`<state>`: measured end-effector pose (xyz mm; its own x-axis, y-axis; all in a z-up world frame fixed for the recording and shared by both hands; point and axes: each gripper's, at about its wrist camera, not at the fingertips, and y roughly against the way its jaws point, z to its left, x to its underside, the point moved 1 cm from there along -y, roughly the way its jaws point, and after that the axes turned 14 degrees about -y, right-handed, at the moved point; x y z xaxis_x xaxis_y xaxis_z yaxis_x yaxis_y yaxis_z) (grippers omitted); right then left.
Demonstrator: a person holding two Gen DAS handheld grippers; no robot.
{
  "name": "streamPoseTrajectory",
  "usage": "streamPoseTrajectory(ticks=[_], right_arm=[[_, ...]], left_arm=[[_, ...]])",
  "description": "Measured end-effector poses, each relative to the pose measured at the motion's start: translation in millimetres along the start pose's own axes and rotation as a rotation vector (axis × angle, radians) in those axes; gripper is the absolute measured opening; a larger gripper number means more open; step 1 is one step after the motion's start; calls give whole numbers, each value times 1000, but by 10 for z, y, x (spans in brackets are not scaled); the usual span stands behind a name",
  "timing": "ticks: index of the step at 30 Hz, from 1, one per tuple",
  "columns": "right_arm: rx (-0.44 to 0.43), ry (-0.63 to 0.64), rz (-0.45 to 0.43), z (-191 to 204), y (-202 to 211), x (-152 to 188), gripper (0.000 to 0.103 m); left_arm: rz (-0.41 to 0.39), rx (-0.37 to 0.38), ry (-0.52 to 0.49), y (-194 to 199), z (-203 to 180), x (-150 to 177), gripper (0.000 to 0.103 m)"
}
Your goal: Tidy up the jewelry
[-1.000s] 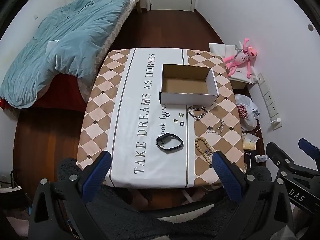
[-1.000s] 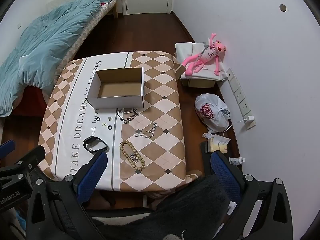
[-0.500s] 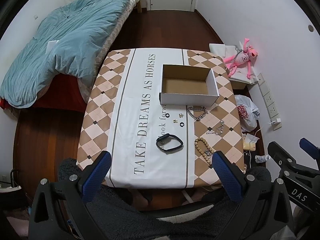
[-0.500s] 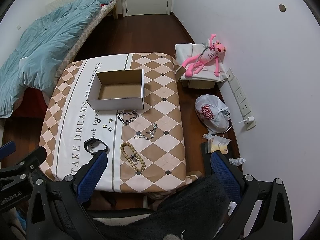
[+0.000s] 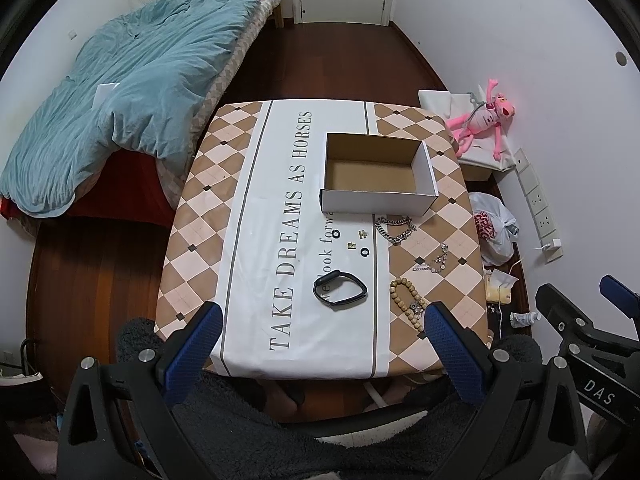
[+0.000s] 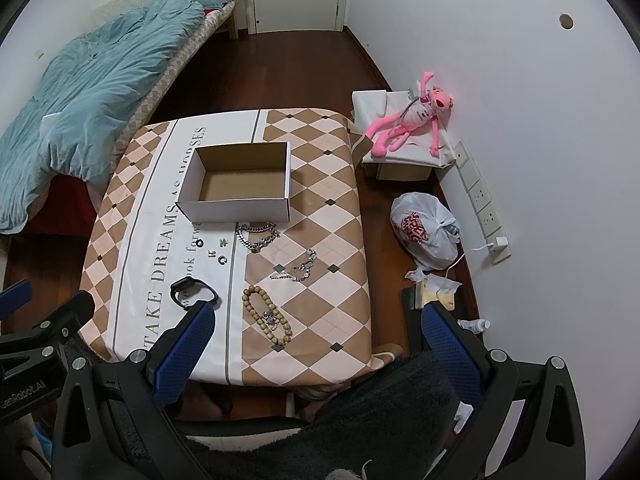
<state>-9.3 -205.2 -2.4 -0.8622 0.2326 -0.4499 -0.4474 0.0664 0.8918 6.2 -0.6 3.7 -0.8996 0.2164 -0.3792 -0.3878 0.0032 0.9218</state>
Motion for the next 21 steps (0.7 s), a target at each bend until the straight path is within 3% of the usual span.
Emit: streamPoseTrajectory(ticks=[21], right_arm=[[-6, -4, -6, -15, 33, -24, 103]], left_arm=[[-8, 1, -2, 46, 30, -39, 103]])
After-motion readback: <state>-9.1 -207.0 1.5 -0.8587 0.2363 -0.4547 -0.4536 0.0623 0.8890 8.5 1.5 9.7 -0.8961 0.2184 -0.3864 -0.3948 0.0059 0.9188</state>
